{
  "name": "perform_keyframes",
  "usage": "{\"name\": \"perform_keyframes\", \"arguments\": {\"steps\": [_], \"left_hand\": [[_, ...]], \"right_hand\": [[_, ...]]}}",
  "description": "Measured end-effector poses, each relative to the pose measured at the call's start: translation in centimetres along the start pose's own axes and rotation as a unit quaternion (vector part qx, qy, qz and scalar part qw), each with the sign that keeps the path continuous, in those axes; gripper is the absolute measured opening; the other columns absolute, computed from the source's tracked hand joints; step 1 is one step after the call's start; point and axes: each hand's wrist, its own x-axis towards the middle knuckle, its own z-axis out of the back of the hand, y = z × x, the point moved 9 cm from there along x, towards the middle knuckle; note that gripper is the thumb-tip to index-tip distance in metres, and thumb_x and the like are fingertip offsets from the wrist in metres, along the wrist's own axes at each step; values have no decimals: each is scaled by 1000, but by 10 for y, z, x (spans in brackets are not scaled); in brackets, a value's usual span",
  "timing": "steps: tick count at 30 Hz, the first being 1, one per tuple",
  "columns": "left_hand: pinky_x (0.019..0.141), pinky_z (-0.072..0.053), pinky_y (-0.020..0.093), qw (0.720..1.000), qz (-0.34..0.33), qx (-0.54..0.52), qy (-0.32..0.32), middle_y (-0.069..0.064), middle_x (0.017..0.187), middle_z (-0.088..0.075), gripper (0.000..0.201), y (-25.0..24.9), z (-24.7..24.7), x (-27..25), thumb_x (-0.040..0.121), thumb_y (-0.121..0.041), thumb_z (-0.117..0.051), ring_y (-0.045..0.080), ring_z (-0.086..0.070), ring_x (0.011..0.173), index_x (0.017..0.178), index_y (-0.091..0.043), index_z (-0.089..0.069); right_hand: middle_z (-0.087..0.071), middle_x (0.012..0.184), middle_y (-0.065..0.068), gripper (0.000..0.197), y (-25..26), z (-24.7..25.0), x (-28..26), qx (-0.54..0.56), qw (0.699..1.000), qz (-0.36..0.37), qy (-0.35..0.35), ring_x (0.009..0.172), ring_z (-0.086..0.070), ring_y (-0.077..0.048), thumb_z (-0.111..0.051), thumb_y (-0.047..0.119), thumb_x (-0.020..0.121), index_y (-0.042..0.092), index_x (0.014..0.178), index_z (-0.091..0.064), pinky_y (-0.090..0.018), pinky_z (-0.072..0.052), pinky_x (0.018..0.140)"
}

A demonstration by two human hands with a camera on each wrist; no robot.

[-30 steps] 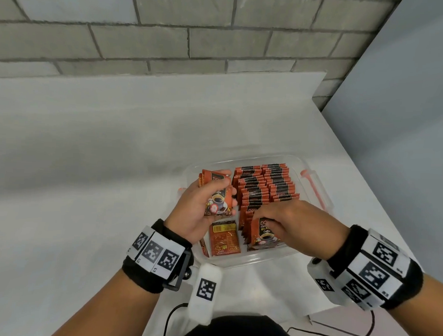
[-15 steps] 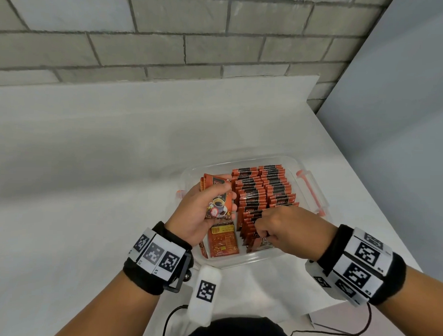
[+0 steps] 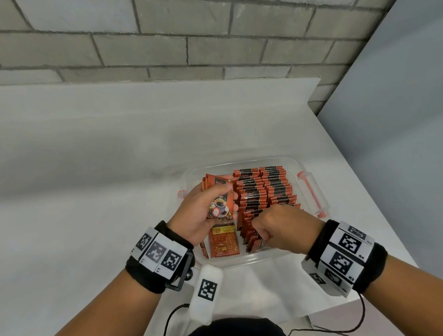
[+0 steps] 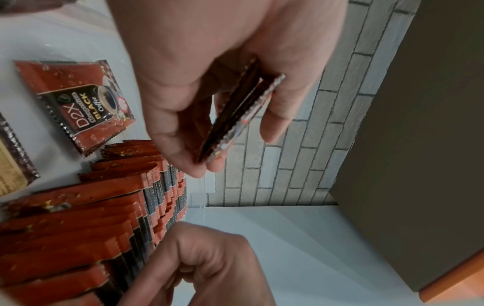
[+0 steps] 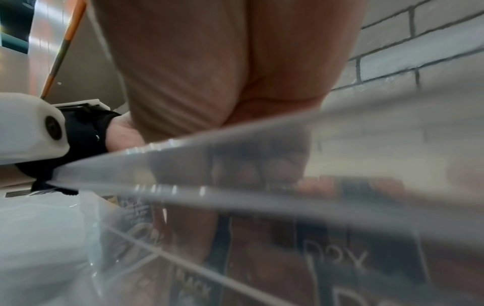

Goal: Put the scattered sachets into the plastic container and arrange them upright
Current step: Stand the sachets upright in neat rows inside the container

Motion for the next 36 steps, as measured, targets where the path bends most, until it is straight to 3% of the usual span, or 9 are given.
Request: {"name": "perform_keyframes", "arguments": {"steps": [9, 17, 21, 23, 26, 29, 31, 34, 36], "left_hand": [[64, -53, 35, 1000, 11, 15, -26, 11, 81, -64, 18, 1, 3, 1, 89, -15, -60, 23, -61, 66, 106, -14, -64], [62, -50, 34, 995, 10, 49, -81, 8, 78, -56, 24, 1, -1, -1, 91, -10, -57, 19, -55, 62, 114, -16, -52], [72, -49, 37, 991, 48, 66, -102, 2, 68, -53, 7, 11, -2, -2, 92, -12, -55, 13, -51, 59, 92, -19, -55], [77, -51, 41, 989, 72, 78, -106, 1, 67, -51, 10, 19, -2, -1, 91, -13, -55, 13, -51, 61, 82, -17, -56], [70, -53, 39, 985, 97, 86, -113, 0, 64, -52, 21, 30, -3, -1, 89, -9, -51, 15, -53, 63, 69, -15, -56], [71, -45, 42, 981, 116, 86, -130, 3, 73, -52, 30, 39, -3, 2, 85, -4, -47, 23, -54, 72, 59, -17, -50], [74, -45, 43, 977, 124, 93, -144, 7, 82, -55, 25, 42, -5, 2, 82, 0, -42, 25, -55, 77, 65, -16, -52], [86, -49, 50, 972, 124, 97, -176, 7, 82, -61, 25, 41, -5, 3, 81, 4, -38, 19, -56, 64, 84, -12, -56], [84, -50, 46, 965, 131, 108, -198, 8, 75, -58, 24, 41, -3, 2, 82, 6, -37, 19, -53, 60, 81, -10, -54]], "right_hand": [[-51, 74, 14, 14, -14, 1, -6, 91, 995, -30, -13, 68, -46, -3, -69, 14, 82, 21, 79, -57, -9, -32, 56], [-63, 77, 8, 14, -39, 8, -28, 246, 963, -94, -60, 66, -56, -5, -73, 17, 81, 25, 87, -63, -15, -46, 61], [-67, 85, 9, 13, -36, 14, -40, 223, 968, -74, -84, 71, -57, 1, -62, 12, 89, 22, 91, -69, -8, -43, 65], [-68, 97, 9, 20, -28, 10, -43, 200, 976, -61, -63, 82, -61, 0, -54, 13, 93, 19, 104, -70, -7, -44, 73], [-69, 107, 8, 28, -14, 2, -44, 168, 984, -39, -33, 95, -61, -6, -46, 12, 95, 16, 112, -68, -6, -40, 76], [-69, 106, 7, 30, -13, 1, -43, 165, 985, -40, -41, 93, -60, -7, -44, 10, 94, 16, 109, -69, -16, -44, 81], [-69, 102, 6, 28, -23, 8, -43, 174, 980, -61, -78, 89, -59, -7, -44, 11, 94, 17, 107, -69, -18, -45, 79], [-68, 101, 3, 26, -30, 15, -40, 138, 980, -62, -132, 88, -61, -15, -42, 18, 94, 16, 106, -65, -30, -50, 80], [-63, 99, 1, 26, -26, 8, -34, 87, 989, -59, -107, 82, -59, -18, -37, 26, 97, 13, 106, -57, -37, -50, 77]]}}
